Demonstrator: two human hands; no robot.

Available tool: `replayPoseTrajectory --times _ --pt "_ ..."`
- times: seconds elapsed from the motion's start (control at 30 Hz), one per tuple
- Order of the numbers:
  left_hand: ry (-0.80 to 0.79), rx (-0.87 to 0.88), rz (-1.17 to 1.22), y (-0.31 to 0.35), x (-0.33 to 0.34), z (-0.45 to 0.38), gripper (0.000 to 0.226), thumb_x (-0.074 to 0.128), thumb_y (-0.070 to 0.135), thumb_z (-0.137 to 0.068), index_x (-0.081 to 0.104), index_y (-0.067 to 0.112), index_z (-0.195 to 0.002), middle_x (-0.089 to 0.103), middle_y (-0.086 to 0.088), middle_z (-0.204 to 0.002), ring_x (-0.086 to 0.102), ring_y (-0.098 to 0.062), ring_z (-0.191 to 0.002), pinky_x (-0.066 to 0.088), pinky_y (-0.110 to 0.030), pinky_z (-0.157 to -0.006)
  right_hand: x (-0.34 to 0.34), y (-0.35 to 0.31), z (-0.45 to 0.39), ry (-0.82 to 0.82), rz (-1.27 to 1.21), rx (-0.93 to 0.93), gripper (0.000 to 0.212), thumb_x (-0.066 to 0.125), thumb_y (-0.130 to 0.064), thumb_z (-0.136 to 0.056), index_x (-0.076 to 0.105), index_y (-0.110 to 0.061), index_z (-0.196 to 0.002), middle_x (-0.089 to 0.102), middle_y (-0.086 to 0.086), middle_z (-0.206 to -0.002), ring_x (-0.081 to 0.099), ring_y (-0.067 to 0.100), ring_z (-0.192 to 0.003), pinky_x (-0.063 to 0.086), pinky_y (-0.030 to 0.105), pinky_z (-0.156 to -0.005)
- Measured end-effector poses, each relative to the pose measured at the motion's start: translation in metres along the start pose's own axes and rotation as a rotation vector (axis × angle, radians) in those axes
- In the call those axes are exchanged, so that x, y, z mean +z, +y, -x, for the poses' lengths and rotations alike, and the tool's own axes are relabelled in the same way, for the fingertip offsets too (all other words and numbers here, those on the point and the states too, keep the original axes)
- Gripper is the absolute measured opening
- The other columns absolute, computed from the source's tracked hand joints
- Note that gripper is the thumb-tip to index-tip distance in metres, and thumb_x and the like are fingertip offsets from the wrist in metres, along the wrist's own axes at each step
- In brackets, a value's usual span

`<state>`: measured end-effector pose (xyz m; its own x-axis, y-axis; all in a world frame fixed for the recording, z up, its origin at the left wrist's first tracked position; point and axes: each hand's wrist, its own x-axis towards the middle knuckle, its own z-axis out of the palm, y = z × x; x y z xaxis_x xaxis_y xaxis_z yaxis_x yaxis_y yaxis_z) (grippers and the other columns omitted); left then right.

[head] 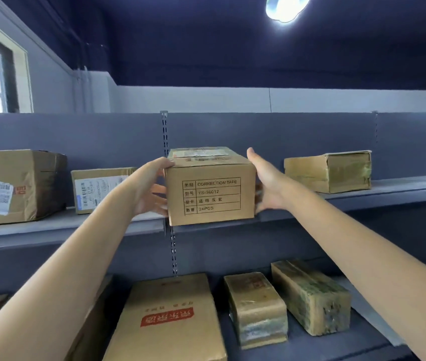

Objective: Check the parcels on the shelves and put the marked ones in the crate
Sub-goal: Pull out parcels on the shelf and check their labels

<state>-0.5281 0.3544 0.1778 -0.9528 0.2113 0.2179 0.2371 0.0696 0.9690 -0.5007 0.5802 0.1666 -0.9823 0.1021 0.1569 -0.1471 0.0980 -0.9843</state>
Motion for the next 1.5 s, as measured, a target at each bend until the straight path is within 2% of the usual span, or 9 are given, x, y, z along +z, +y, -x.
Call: replayPoseTrajectory --times 0.13,0.3,0.53,0.7,0.83,0.93,1.17,1.33,1.5 --pt "0.069 0.16 0.109 -0.003 0.024 0.019 0.014 0.043 0.016 -0.089 0.057 0.012 -0.088 0.059 -0.008 -0.085 0.058 -0.025 -0.069 0.048 -0.036 -0.061 -0.008 0.007 0.004 -0.019 -0.165 -0.283 0.024 0.041 -0.033 -0.094 0.063 -0.023 -0.096 0.067 0.001 -0.09 0.06 0.018 -0.09 0.046 0.035 -0.083" --pt "0.164 0.289 0.302 0.001 0.05 0.025 0.033 0.061 0.021 -0.088 0.045 0.02 -0.118 0.064 -0.002 -0.107 0.064 -0.018 -0.092 0.054 -0.036 -0.077 -0.023 0.024 0.009 -0.125 -0.054 -0.579 0.049 0.051 -0.019 -0.088 0.04 -0.031 -0.135 0.058 -0.012 -0.119 0.053 0.005 -0.109 0.04 0.019 -0.092" --pt "0.196 0.429 0.192 -0.012 0.057 0.031 0.052 0.067 0.009 -0.083 0.039 0.028 -0.122 0.062 -0.003 -0.118 0.063 -0.021 -0.104 0.051 -0.041 -0.091 -0.025 0.042 0.015 -0.147 -0.071 -0.555 0.083 0.069 -0.036 -0.066 0.03 -0.037 -0.14 0.054 -0.012 -0.13 0.047 0.013 -0.125 0.028 0.043 -0.113" --pt "0.129 0.477 0.145 -0.014 0.044 0.045 0.048 0.066 0.014 -0.084 0.046 0.032 -0.123 0.065 -0.003 -0.118 0.063 -0.021 -0.107 0.051 -0.04 -0.09 -0.011 0.055 0.03 -0.128 -0.115 -0.624 0.066 0.069 -0.037 -0.07 0.033 -0.054 -0.123 0.054 -0.019 -0.128 0.047 0.011 -0.124 0.033 0.043 -0.11" --pt "-0.183 0.451 0.027 -0.021 0.014 0.058 0.06 0.059 0.041 -0.075 0.043 0.042 -0.133 0.058 0.003 -0.13 0.054 -0.024 -0.118 0.047 -0.051 -0.091 0.01 0.077 0.05 -0.112 -0.356 -0.629 0.059 0.06 -0.03 -0.074 0.037 -0.051 -0.124 0.06 -0.016 -0.121 0.056 0.012 -0.116 0.045 0.03 -0.088" --pt "-0.256 0.456 0.005 -0.032 0.008 0.064 0.079 0.065 0.037 -0.06 0.04 0.042 -0.135 0.063 0.003 -0.123 0.062 -0.023 -0.107 0.054 -0.041 -0.081 0.034 0.1 0.063 -0.064 -0.488 -0.611 0.07 0.058 -0.03 -0.073 0.03 -0.043 -0.136 0.058 -0.012 -0.126 0.054 0.012 -0.118 0.043 0.033 -0.096" --pt "0.099 0.431 0.067 -0.031 -0.014 0.068 0.063 0.068 0.024 -0.041 0.07 0.016 -0.103 0.071 -0.005 -0.086 0.064 -0.02 -0.075 0.047 -0.029 -0.063 0.063 0.132 0.076 -0.04 -0.551 -0.512 0.085 0.072 -0.056 -0.059 0.024 -0.053 -0.129 0.04 -0.01 -0.142 0.043 0.012 -0.128 0.029 0.051 -0.11" --pt "0.097 0.404 -0.034 -0.017 -0.042 0.074 0.074 0.071 0.024 -0.036 0.067 -0.002 -0.106 0.067 -0.022 -0.093 0.062 -0.033 -0.077 0.05 -0.032 -0.065 -0.001 0.097 0.057 0.039 -0.659 -0.524 0.105 0.082 -0.054 -0.046 0.02 -0.05 -0.132 0.046 0.0 -0.137 0.049 0.022 -0.119 0.045 0.044 -0.088" --pt "0.042 0.419 -0.024 -0.001 -0.045 0.081 0.058 0.068 0.018 -0.034 0.067 -0.002 -0.089 0.071 -0.005 -0.064 0.065 -0.021 -0.052 0.052 -0.024 -0.048 -0.031 0.085 0.049 -0.291 -0.357 -0.448 0.087 0.086 -0.053 -0.039 0.054 -0.027 -0.116 0.067 -0.004 -0.106 0.06 0.017 -0.099 0.054 0.038 -0.077"
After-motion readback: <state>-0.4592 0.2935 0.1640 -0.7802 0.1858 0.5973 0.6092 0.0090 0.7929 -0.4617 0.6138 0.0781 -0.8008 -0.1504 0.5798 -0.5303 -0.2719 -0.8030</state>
